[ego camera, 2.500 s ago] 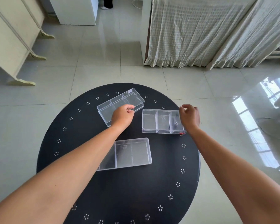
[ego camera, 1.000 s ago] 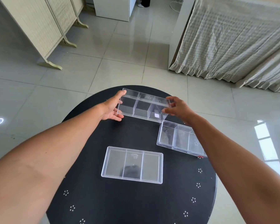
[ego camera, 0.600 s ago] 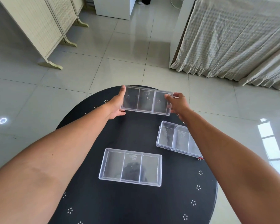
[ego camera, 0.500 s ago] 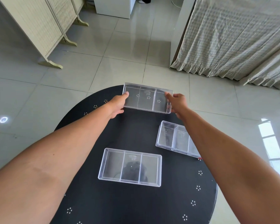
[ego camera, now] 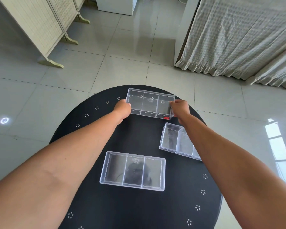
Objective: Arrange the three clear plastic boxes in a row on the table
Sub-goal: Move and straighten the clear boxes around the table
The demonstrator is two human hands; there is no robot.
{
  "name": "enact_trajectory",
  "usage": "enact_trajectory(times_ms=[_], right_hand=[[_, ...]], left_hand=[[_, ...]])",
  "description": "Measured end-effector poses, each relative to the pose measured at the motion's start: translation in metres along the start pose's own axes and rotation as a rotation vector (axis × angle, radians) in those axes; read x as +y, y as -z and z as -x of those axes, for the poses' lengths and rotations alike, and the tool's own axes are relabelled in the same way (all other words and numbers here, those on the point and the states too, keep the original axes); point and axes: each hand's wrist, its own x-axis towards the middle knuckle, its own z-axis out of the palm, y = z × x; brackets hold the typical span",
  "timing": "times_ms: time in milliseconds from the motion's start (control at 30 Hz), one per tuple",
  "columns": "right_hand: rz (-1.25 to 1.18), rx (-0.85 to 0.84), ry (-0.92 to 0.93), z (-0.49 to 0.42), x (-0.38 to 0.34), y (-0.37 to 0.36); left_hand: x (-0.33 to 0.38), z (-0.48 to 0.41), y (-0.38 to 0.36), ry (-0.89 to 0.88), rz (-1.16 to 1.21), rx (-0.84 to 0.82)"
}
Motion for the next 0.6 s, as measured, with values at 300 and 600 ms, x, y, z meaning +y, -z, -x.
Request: enact_trajectory(times_ms=[300,600], right_hand=[[0.063,0.029,0.056,0.025,-0.002,0.008],[0.019,0.241,0.245,0.102,0.014,0.023]], left_hand=[[0.0,0.015,0.006,0.043,0.039,-0.03],[-0.032,0.078,0.045,-0.095,0.209,0.018]])
